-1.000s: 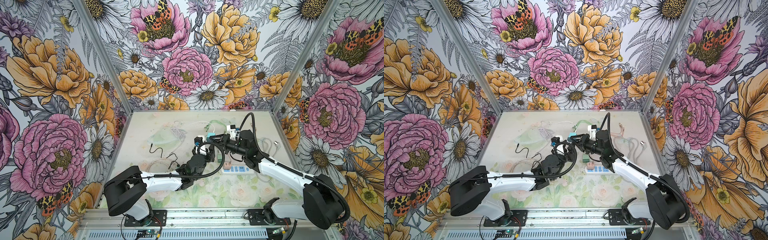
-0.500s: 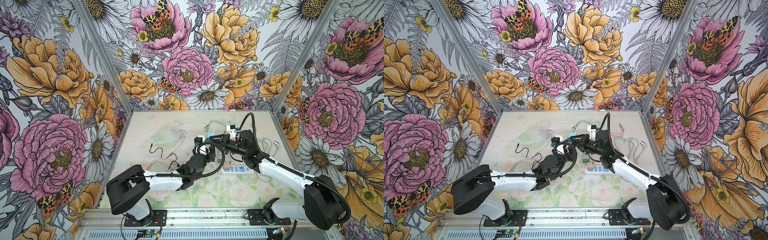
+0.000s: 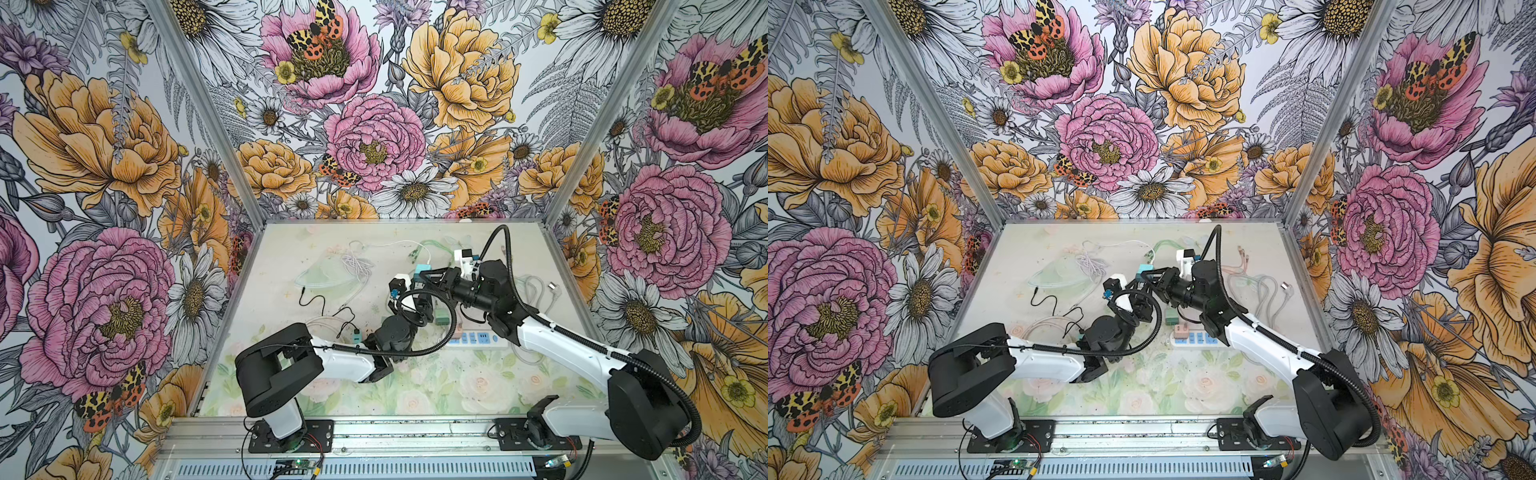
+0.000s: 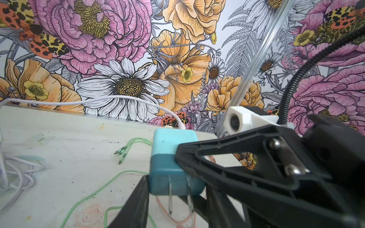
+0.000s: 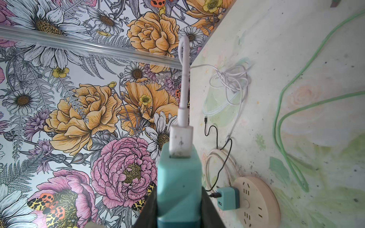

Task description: Insert the plug

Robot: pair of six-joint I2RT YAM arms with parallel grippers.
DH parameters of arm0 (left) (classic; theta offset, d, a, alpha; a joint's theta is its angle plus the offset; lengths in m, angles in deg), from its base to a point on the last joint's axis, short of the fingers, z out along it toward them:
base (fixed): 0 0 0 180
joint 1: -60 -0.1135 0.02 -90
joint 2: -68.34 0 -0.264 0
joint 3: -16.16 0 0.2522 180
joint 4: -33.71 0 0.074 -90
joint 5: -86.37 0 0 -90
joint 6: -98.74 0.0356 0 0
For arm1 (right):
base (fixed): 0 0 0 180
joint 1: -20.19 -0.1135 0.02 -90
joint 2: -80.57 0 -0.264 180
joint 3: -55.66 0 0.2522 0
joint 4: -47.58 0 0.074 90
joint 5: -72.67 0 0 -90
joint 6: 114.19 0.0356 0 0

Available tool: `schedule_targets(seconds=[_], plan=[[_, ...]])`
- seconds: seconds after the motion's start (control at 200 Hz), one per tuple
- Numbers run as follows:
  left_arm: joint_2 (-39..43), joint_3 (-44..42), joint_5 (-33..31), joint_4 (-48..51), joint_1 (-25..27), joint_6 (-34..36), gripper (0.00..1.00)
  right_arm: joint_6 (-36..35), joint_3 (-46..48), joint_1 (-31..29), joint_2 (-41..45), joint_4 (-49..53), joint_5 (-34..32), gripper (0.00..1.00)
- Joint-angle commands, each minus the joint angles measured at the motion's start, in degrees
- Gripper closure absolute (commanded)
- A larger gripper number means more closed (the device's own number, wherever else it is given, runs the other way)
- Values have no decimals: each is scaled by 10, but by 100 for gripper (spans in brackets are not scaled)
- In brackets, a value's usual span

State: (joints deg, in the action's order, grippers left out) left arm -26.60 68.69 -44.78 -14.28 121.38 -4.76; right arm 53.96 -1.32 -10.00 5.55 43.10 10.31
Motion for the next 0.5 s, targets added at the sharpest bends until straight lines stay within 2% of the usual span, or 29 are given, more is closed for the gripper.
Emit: schedule_targets(seconds=[0.0,0.285,0.34,0.44,0.495], plan=[[13,-2,-36,-34,-15,0,60,-2,13,-17,12,9,47,100],[59,-24,-17,8,-16,-3,58,-11,8,-15,7,2,58,100],[68,-28,-11,21,-16,-6,58,-13,6,-16,5,1,60,97],[81,-33,1,35,-14,-10,58,-18,3,-15,2,-1,62,86],[86,-36,7,45,-13,-11,58,-19,3,-14,1,-5,63,75]])
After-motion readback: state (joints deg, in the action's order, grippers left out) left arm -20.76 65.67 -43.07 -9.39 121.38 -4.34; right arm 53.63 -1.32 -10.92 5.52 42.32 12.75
